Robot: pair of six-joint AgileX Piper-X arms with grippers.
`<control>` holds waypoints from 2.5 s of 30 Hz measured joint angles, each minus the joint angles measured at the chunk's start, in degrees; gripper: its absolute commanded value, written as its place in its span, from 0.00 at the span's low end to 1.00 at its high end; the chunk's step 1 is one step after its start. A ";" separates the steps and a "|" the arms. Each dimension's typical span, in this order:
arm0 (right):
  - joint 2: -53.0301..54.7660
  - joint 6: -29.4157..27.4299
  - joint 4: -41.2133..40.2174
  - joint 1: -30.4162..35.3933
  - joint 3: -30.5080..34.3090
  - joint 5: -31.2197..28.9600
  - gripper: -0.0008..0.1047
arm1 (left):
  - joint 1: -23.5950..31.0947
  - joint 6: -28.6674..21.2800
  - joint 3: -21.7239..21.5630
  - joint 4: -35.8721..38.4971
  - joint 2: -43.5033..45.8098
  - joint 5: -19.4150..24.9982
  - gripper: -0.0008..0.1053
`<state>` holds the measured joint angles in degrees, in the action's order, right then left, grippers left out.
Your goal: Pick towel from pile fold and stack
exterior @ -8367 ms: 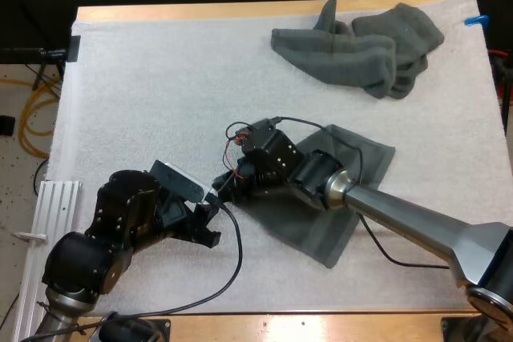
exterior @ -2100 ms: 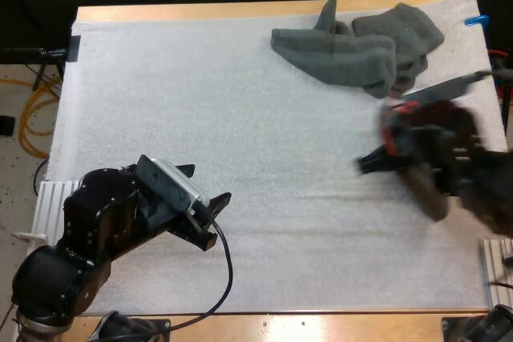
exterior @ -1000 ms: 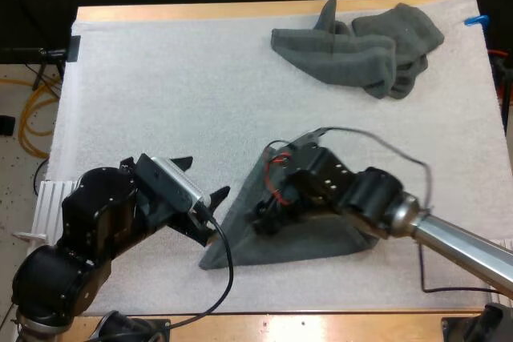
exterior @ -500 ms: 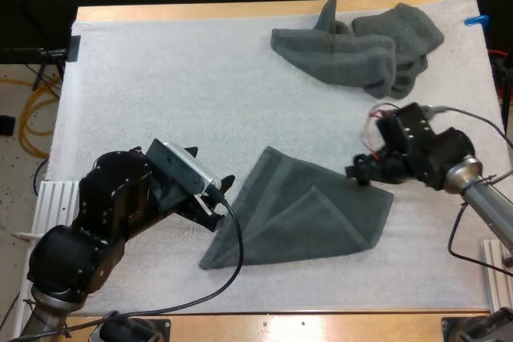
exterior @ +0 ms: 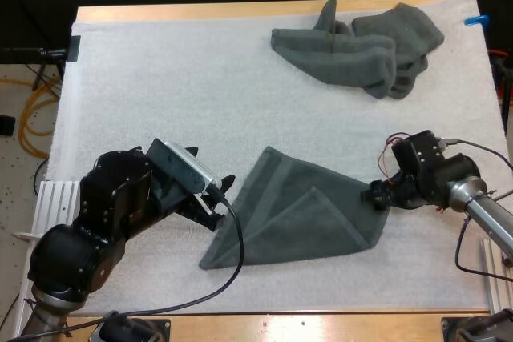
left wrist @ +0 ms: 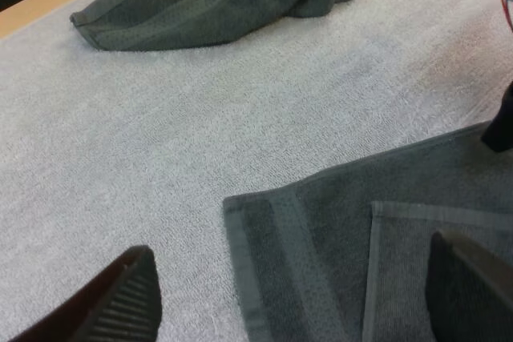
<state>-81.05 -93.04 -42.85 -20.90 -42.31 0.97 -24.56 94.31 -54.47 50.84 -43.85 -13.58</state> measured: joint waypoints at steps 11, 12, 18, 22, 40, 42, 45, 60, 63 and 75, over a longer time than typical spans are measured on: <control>-6.27 0.00 2.71 0.03 -0.32 1.27 0.52 | 0.00 0.00 0.00 1.66 0.00 0.00 0.63; -6.28 0.00 2.79 0.11 -0.37 1.16 0.44 | 0.00 0.00 0.00 1.82 0.00 0.00 0.63; -6.63 0.00 3.12 0.18 -0.37 1.33 0.10 | 0.00 0.00 0.00 1.83 0.00 0.00 0.63; -6.75 0.00 3.91 0.18 -0.37 2.27 0.01 | 0.00 0.00 0.00 1.83 0.00 0.00 0.63; 2.80 -2.64 -5.12 -0.03 -0.27 0.03 0.01 | -0.14 -0.58 -1.05 -5.83 -23.69 -5.56 0.63; 2.92 -2.74 -5.27 -0.03 -0.27 -0.41 0.01 | -0.91 -0.79 -2.40 -6.05 -28.41 -5.62 0.63; 2.92 -2.75 -5.40 -0.03 -0.15 -0.40 0.01 | -3.02 -2.06 -5.12 -6.15 -34.98 -3.70 0.63; 2.92 -3.21 -5.41 -0.03 -0.14 -0.40 0.01 | -10.83 -5.62 -19.26 -10.49 -60.22 18.19 0.63; 2.92 -3.20 -5.41 -0.03 -0.14 -0.40 0.01 | -10.71 -5.87 -20.66 -9.74 -63.82 19.13 0.63; 2.92 -3.32 -5.41 -0.03 -0.14 -0.40 0.01 | -10.74 -6.05 -25.03 -3.99 -70.10 19.25 0.42</control>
<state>-78.13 -96.36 -48.27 -20.92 -42.45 0.57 -35.30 88.26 -79.50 46.85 -113.95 5.67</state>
